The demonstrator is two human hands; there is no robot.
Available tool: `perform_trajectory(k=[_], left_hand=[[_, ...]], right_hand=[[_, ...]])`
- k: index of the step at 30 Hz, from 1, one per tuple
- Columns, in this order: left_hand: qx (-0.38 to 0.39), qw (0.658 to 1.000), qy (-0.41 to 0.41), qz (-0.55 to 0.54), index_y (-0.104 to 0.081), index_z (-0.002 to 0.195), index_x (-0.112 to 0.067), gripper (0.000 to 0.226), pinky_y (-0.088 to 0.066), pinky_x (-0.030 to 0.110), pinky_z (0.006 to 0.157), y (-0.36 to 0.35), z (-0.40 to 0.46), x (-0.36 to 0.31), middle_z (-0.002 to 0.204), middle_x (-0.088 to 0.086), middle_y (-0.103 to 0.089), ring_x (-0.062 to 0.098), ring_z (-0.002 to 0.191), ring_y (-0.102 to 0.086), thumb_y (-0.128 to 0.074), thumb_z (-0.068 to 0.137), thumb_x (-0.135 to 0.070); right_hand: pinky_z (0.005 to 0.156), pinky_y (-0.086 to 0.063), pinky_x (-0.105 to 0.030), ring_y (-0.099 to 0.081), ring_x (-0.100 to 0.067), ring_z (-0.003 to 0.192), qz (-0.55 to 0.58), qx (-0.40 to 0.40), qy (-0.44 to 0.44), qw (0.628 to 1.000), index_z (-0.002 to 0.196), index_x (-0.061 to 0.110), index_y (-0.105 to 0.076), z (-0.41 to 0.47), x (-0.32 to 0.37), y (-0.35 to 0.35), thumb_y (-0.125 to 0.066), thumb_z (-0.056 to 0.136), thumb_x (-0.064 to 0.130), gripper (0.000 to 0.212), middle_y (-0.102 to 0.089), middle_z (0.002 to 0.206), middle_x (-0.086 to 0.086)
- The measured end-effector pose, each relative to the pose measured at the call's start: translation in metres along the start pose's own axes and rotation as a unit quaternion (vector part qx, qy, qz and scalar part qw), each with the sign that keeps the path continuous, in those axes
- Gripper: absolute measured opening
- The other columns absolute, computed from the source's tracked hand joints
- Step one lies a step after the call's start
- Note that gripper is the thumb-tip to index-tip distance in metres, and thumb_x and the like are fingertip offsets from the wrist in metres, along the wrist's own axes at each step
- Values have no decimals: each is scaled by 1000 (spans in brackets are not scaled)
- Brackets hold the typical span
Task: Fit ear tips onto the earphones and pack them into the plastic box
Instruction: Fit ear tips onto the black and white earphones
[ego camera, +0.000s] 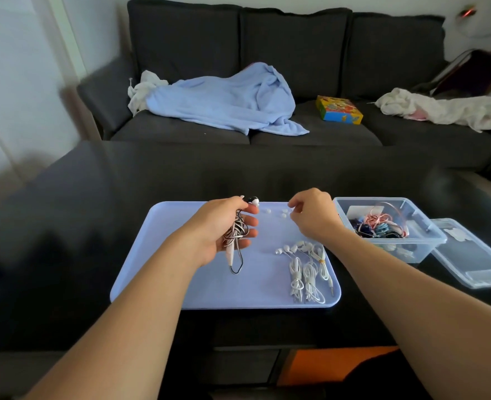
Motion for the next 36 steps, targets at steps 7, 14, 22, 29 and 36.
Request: perform_trajectory(k=[7, 14, 22, 29, 36], left_hand=[[24, 1000, -2, 13, -68, 94, -13, 29, -57, 31, 61, -7, 0, 0, 82, 7, -68, 18, 68, -67, -52, 101, -37], [35, 997, -69, 30, -66, 90, -15, 32, -58, 32, 66, -15, -3, -12, 76, 5, -65, 17, 66, -66, -53, 101, -42], [22, 994, -88, 65, -65, 90, -10, 29, -59, 35, 68, -15, -4, -12, 77, 10, -71, 25, 73, -72, -52, 102, -32], [-27, 993, -108, 30, -65, 60, -15, 40, -58, 39, 74, -11, -3, -20, 80, 7, -69, 20, 74, -68, -54, 97, -26], [-31, 989, -128, 64, -61, 47, -22, 49, -51, 40, 84, -13, -3, -25, 63, -1, -68, 29, 92, -72, -50, 95, -27]], right_hand=[[76, -62, -34, -67, -18, 78, -51, 38, -4, 998, 112, 21, -70, 10, 2, -30, -71, 91, 15, 21, -68, 103, -3], [75, -61, -40, -66, -26, 79, -96, 14, -32, 995, 103, 11, -64, 7, 10, -37, -62, 90, 0, 17, -65, 91, -7], [64, -51, -33, -57, -23, 70, -155, 2, -28, 988, 94, 10, -59, 5, 18, -29, -61, 89, -3, 14, -48, 71, -2], [66, -53, -34, -61, -25, 73, -159, 0, -37, 987, 90, 9, -58, 5, 13, -25, -61, 88, -3, 13, -49, 71, -3], [68, -57, -35, -63, -24, 73, -102, -14, -39, 994, 88, 11, -64, 11, 13, -19, -66, 89, 4, 7, -60, 77, -4]])
Point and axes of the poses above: each hand's wrist, its own z-axis towards the middle knuckle, its own y-axis out of the back of the hand, x = y × z, the point moved 8 cm from there along z, towards the middle knuckle
